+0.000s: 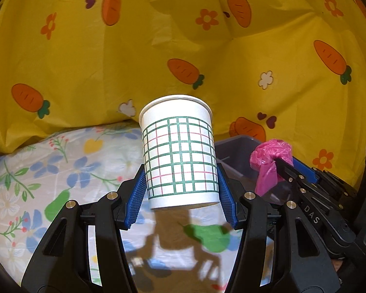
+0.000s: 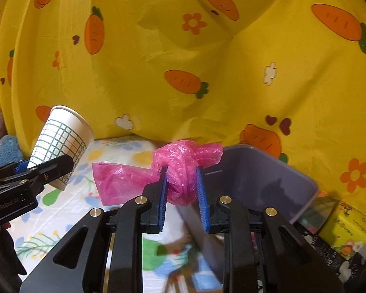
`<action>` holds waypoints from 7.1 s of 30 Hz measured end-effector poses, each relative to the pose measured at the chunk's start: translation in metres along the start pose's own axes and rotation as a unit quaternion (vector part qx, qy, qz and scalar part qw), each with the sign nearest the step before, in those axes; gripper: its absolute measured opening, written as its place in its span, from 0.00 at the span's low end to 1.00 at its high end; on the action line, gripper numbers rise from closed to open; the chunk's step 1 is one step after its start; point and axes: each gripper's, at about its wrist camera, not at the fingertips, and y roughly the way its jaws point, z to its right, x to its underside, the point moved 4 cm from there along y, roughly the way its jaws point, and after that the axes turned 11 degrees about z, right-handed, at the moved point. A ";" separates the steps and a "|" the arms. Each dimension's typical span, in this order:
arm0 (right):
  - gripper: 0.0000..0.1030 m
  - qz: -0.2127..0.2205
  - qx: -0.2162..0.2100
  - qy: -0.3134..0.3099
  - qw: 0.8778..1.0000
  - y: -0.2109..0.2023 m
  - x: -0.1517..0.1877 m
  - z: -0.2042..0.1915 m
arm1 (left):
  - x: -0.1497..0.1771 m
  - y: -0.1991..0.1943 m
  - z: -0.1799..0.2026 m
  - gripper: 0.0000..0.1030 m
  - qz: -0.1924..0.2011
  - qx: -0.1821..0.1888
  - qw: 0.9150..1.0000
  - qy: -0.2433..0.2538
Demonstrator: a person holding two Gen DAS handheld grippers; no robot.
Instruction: Collect trash
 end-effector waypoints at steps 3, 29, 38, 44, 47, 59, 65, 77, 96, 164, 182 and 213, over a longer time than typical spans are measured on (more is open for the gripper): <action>0.23 -0.002 0.040 0.011 0.999 0.006 0.002 0.032 | -0.002 0.019 0.035 0.53 -0.009 0.043 0.999 0.000; 0.63 -0.064 0.102 0.027 0.992 0.045 0.029 0.091 | 0.008 0.095 0.081 0.84 -0.030 0.087 0.995 -0.028; 0.64 -0.065 0.096 0.022 0.993 0.042 0.026 0.081 | 0.010 0.084 0.063 0.84 -0.032 0.064 0.997 -0.032; 0.66 -0.058 0.091 0.018 0.994 0.031 0.022 0.072 | 0.012 0.069 0.055 0.84 -0.029 0.050 0.998 -0.028; 0.73 -0.056 0.086 0.018 0.995 0.023 0.023 0.066 | 0.014 0.055 0.047 0.86 -0.022 0.029 0.999 -0.018; 0.93 -0.037 0.067 0.002 0.997 -0.030 0.025 0.020 | 0.042 -0.026 -0.008 0.94 -0.004 -0.093 0.995 0.023; 0.95 -0.021 0.051 -0.013 0.998 -0.062 0.029 -0.011 | 0.055 -0.079 -0.035 0.94 0.009 -0.135 0.991 0.006; 0.95 -0.009 0.008 -0.009 1.000 -0.108 0.045 -0.061 | 0.080 -0.151 -0.059 0.94 0.018 -0.167 0.986 -0.015; 0.95 -0.005 -0.042 -0.015 0.999 -0.131 0.060 -0.097 | 0.092 -0.197 -0.073 0.94 0.036 -0.212 0.976 -0.031; 0.95 0.005 -0.057 -0.011 0.998 -0.133 0.057 -0.104 | 0.090 -0.199 -0.071 0.94 0.039 -0.214 0.975 -0.039; 0.95 0.005 -0.058 -0.010 0.998 -0.133 0.056 -0.102 | 0.090 -0.197 -0.069 0.94 0.039 -0.213 0.975 -0.039; 0.95 0.005 -0.056 -0.008 0.998 -0.133 0.056 -0.099 | 0.090 -0.196 -0.067 0.94 0.038 -0.214 0.975 -0.040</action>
